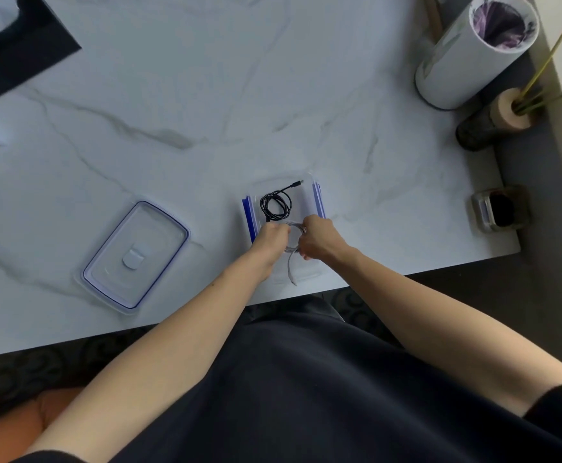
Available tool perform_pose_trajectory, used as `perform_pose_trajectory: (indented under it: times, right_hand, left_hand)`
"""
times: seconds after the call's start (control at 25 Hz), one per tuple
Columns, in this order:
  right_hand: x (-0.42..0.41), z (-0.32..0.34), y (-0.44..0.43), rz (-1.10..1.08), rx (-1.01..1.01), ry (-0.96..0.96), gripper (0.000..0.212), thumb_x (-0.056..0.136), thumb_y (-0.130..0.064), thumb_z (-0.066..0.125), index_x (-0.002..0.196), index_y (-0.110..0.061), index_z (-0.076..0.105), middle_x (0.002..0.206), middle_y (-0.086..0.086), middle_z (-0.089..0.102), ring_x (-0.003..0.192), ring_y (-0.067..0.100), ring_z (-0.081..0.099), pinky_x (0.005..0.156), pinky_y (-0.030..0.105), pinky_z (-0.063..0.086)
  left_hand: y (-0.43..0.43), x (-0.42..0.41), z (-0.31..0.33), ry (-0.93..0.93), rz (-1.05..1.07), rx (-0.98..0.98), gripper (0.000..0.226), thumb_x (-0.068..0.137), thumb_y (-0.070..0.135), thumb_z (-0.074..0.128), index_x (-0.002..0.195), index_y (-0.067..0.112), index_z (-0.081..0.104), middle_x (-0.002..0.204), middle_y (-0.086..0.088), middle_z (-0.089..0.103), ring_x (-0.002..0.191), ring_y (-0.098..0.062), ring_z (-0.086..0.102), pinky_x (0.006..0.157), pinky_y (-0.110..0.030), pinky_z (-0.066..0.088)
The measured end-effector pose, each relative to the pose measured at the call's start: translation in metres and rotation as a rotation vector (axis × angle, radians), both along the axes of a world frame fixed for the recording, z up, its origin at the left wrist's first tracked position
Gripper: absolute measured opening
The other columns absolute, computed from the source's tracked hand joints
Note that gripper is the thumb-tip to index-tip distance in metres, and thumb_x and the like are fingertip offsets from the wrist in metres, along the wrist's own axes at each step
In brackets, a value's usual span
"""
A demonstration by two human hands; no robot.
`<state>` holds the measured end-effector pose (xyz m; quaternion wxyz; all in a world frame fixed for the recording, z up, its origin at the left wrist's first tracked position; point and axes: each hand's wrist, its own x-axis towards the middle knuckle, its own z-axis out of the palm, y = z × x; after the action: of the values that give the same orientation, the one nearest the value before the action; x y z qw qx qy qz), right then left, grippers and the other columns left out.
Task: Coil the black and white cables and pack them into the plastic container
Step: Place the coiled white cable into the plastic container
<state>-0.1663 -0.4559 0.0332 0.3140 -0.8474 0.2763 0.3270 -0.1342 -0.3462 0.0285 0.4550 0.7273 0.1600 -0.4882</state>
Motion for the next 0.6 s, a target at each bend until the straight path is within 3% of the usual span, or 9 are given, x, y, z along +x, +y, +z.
perform_pose_trajectory:
  times: [0.08,0.24,0.4,0.44,0.52,0.56,0.6]
  right_hand:
    - [-0.001,0.002,0.002,0.063,-0.027,-0.004,0.021,0.09,0.004,0.047,0.108,0.005,0.057,0.108,0.023,0.065,0.091,0.035,0.064,0.072,0.035,0.051]
    - [-0.006,0.002,0.005,0.167,-0.048,-0.019,0.03,0.092,-0.001,0.049,0.121,0.006,0.051,0.123,0.026,0.056,0.106,0.038,0.057,0.074,0.033,0.041]
    - [-0.012,0.001,0.0,0.217,-0.033,-0.082,0.039,0.088,0.001,0.049,0.127,-0.002,0.051,0.122,0.024,0.055,0.107,0.039,0.056,0.079,0.035,0.043]
    - [-0.013,0.0,-0.002,0.233,-0.014,-0.097,0.046,0.087,0.003,0.049,0.132,-0.006,0.05,0.124,0.023,0.053,0.109,0.038,0.055,0.082,0.036,0.043]
    - [-0.015,0.001,-0.007,0.284,0.018,-0.111,0.059,0.086,0.008,0.049,0.14,-0.014,0.048,0.127,0.02,0.051,0.112,0.036,0.056,0.088,0.034,0.045]
    - [-0.016,0.002,-0.009,0.329,0.027,-0.121,0.061,0.085,0.009,0.051,0.141,-0.017,0.049,0.126,0.019,0.051,0.11,0.035,0.057,0.087,0.033,0.045]
    - [-0.016,0.003,-0.012,0.381,0.039,-0.14,0.06,0.085,0.008,0.054,0.139,-0.019,0.052,0.124,0.017,0.051,0.107,0.034,0.059,0.085,0.031,0.046]
  left_hand:
    - [-0.001,0.001,0.004,0.001,-0.006,0.004,0.017,0.083,0.022,0.039,0.079,0.016,0.055,0.084,-0.011,0.05,0.082,-0.024,0.047,0.077,-0.038,0.042]
    - [-0.005,0.003,0.011,-0.002,-0.006,-0.019,0.028,0.093,0.012,0.037,0.069,0.018,0.049,0.067,-0.002,0.043,0.066,-0.017,0.04,0.067,-0.031,0.032]
    - [-0.001,0.007,0.003,-0.011,0.02,-0.044,0.029,0.089,0.009,0.04,0.062,0.018,0.046,0.065,-0.002,0.045,0.065,-0.018,0.04,0.071,-0.035,0.031]
    - [0.0,0.007,0.004,-0.025,0.025,-0.045,0.027,0.089,0.008,0.041,0.066,0.017,0.051,0.07,-0.002,0.048,0.07,-0.018,0.044,0.076,-0.035,0.034]
    - [0.004,0.005,0.003,-0.09,0.004,-0.072,0.025,0.091,0.006,0.043,0.101,0.015,0.064,0.098,-0.003,0.06,0.095,-0.018,0.056,0.091,-0.035,0.044]
    - [0.008,0.004,0.006,-0.153,-0.038,-0.079,0.032,0.091,0.005,0.044,0.117,0.015,0.061,0.111,-0.002,0.06,0.106,-0.018,0.058,0.097,-0.034,0.047]
    - [0.014,0.002,0.011,-0.241,-0.094,-0.08,0.036,0.09,0.003,0.046,0.12,0.017,0.06,0.115,0.0,0.062,0.109,-0.016,0.06,0.096,-0.032,0.049]
